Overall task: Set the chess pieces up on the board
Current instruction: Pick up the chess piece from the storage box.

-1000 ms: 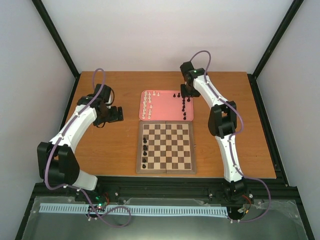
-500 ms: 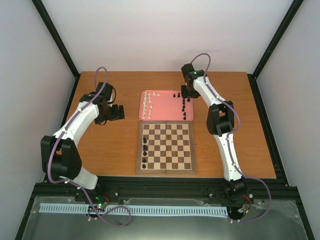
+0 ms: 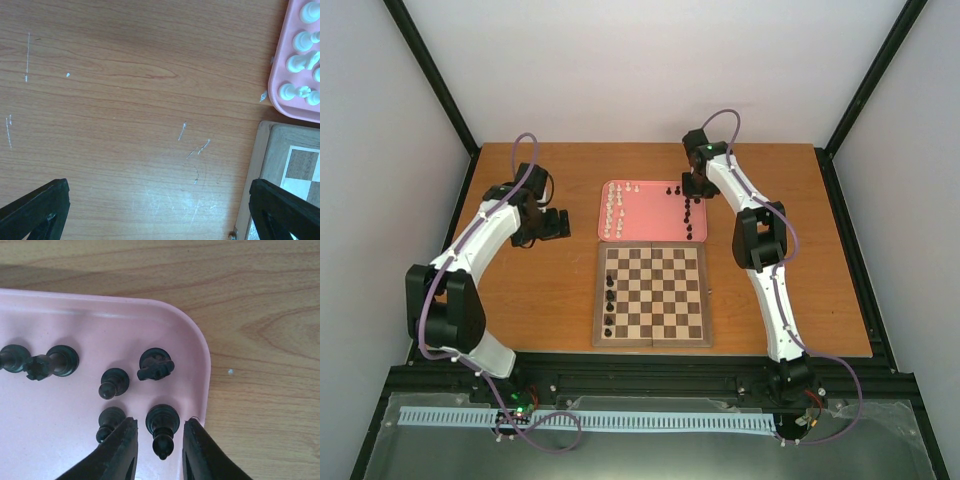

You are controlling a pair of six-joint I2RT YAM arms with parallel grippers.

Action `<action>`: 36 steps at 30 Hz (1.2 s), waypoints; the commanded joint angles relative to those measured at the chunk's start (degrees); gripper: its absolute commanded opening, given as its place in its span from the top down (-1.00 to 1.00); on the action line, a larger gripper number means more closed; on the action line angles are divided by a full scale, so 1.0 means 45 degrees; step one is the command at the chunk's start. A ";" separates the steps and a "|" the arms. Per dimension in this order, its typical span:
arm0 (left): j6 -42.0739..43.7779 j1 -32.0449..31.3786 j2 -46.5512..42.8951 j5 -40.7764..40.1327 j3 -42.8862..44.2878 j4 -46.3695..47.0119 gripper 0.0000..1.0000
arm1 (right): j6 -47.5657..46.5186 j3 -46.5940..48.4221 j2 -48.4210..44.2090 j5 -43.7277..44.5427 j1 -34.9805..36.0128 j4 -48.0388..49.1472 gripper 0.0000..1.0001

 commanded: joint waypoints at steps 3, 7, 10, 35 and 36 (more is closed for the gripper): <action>0.0082 0.0035 0.0199 0.0019 0.0707 0.0159 -0.99 | 0.0092 0.0590 0.0447 -0.0186 -0.0158 -0.0015 0.55; 0.0069 0.0035 0.0206 0.0019 0.0682 0.0160 -0.99 | 0.0093 0.0592 0.0469 -0.0214 -0.0157 -0.0071 0.57; 0.0080 0.0035 0.0162 0.0031 0.0658 0.0157 -0.99 | 0.0081 0.0590 0.0506 -0.0175 -0.0167 -0.0129 0.56; 0.0160 0.0045 -0.1107 0.0105 0.0236 -0.0299 -0.99 | 0.0119 -0.1033 -0.2268 0.0726 -0.0096 -0.0568 0.92; 0.0153 0.0036 -0.1284 0.0125 0.0136 -0.0319 -0.99 | 0.0111 -0.1149 -0.2552 0.0753 -0.0030 -0.0700 0.93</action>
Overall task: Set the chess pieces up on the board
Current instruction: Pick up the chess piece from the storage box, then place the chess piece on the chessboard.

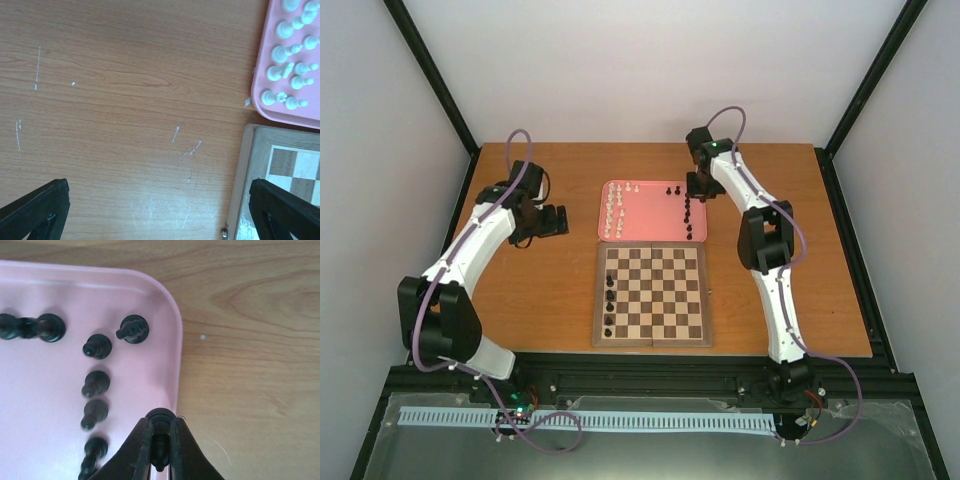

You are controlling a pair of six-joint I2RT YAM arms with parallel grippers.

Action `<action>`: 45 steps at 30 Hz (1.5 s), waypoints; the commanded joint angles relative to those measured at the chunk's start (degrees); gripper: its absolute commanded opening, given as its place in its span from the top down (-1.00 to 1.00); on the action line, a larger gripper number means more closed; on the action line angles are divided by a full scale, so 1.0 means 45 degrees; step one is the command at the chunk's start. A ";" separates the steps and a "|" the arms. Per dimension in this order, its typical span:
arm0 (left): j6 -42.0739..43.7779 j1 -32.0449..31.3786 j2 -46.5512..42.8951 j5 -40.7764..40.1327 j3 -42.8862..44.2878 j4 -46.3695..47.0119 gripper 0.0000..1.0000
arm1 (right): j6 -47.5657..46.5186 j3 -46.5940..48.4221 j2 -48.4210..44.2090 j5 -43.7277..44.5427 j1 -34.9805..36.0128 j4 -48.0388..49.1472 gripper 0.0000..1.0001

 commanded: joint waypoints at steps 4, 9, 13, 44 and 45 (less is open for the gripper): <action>0.0178 0.0035 -0.1427 0.0193 -0.0530 -0.0254 -0.99 | 0.0043 -0.1301 -0.3069 0.0835 0.0642 -0.0458 0.93; 0.0266 0.0035 -0.2235 0.0183 -0.0986 -0.0348 -0.99 | 0.0637 -0.3066 -0.4646 0.0638 0.2131 -0.0255 0.93; 0.0193 0.0032 -0.2833 0.0237 -0.1321 -0.0393 -0.99 | 0.1259 -0.3604 -0.5073 0.0346 0.3849 -0.0379 0.93; 0.0212 0.0035 -0.4309 0.0380 -0.2685 -0.0139 -0.99 | 0.2570 -0.3460 -0.2688 -0.1377 0.8437 -0.0256 0.92; 0.0212 0.0035 -0.4309 0.0378 -0.2685 -0.0172 -0.99 | 0.2579 -0.3362 -0.2635 -0.1318 0.8432 -0.0305 0.92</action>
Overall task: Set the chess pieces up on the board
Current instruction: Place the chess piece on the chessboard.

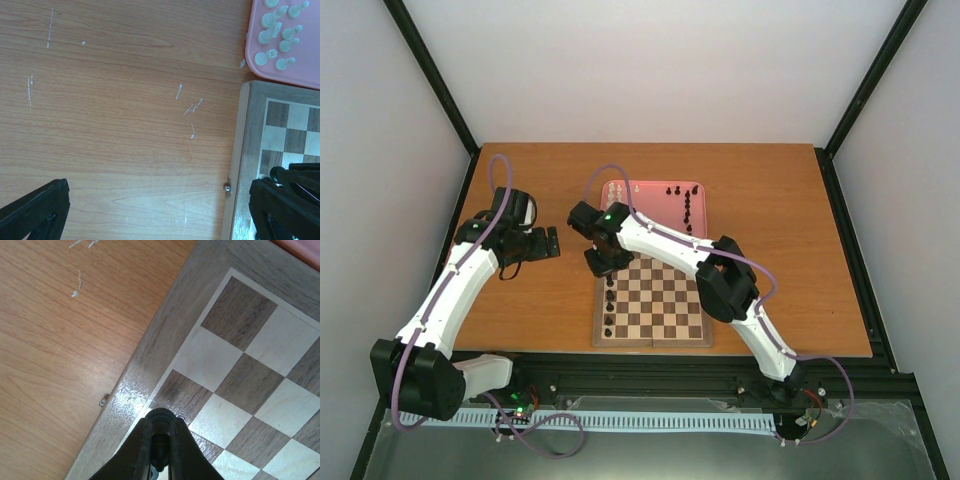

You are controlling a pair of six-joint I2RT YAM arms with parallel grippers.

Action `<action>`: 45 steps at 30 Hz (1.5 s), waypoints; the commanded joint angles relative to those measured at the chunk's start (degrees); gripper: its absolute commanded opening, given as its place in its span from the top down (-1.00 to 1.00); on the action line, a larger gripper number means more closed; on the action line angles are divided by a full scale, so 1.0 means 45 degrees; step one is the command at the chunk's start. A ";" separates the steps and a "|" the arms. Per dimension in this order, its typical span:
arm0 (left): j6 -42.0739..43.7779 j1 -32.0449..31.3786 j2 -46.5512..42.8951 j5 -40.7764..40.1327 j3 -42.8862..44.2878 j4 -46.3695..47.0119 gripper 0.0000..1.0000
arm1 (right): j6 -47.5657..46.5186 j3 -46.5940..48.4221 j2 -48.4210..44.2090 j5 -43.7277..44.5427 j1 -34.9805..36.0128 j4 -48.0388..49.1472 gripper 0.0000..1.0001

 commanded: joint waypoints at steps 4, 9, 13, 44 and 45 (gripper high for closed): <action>0.0249 0.0035 -0.0225 0.0006 -0.0004 0.0104 -1.00 | 0.0141 0.0638 0.0517 0.0341 0.0013 -0.0382 0.92; 0.0262 0.0035 -0.0164 0.0026 -0.0021 0.0131 -0.99 | 0.0121 0.0845 0.0732 0.0481 -0.0028 -0.0612 0.91; 0.0259 0.0034 -0.0093 0.0078 -0.0058 0.0204 -1.00 | 0.0178 0.0797 0.0754 0.0582 -0.0128 -0.0669 0.91; 0.0279 0.0034 0.0146 -0.0038 0.0006 0.0244 -0.99 | -0.0073 0.0258 0.0921 0.0007 -0.0357 -0.0270 0.87; 0.0279 0.0035 0.0146 -0.0055 -0.0003 0.0253 -0.99 | -0.0078 0.0204 0.0916 0.0030 -0.0357 -0.0244 0.84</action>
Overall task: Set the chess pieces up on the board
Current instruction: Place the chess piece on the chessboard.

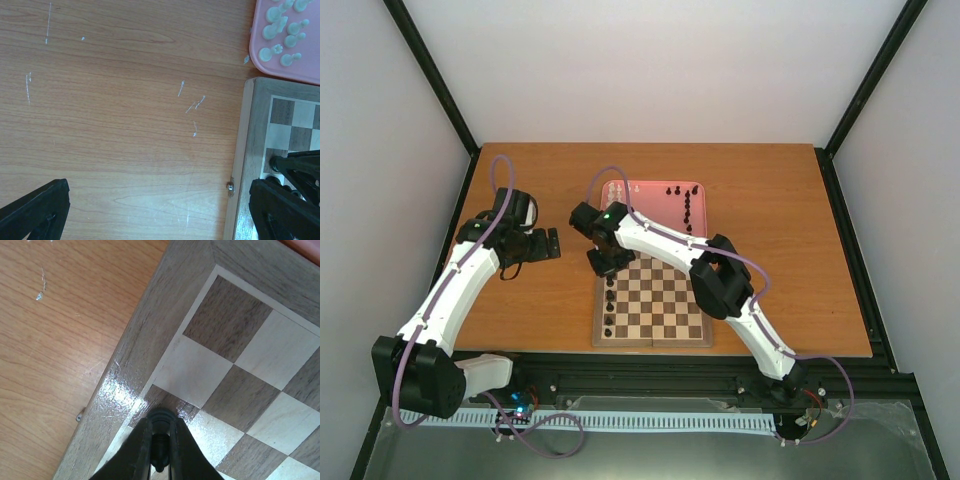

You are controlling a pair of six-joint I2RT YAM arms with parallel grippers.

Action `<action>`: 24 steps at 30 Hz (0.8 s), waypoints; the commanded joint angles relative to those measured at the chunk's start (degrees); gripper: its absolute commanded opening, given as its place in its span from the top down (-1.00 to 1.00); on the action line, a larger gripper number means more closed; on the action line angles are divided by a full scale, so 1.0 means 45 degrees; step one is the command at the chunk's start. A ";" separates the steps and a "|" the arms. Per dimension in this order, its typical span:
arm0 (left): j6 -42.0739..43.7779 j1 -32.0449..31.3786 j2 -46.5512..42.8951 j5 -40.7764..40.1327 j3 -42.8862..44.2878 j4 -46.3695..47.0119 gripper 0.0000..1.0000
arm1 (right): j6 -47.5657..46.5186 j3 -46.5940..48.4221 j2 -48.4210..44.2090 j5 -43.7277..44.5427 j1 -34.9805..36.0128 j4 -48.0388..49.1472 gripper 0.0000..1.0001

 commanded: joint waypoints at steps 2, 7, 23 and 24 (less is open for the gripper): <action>0.0195 0.0035 0.0008 -0.0043 0.0077 0.0216 -1.00 | -0.0019 -0.0283 0.0155 -0.0010 -0.0065 0.0091 0.74; 0.0178 0.0034 0.0032 -0.0018 0.0091 0.0219 -0.99 | -0.0010 -0.0286 0.0050 0.0017 -0.0065 0.0133 0.52; 0.0190 0.0025 0.0087 0.0081 0.0190 0.0233 -1.00 | -0.0032 0.0319 -0.0093 0.0246 -0.0066 0.0291 0.43; 0.0187 0.0033 0.0098 0.0089 0.0190 0.0237 -0.99 | -0.0065 0.0460 -0.0089 0.0234 -0.0065 0.0266 0.43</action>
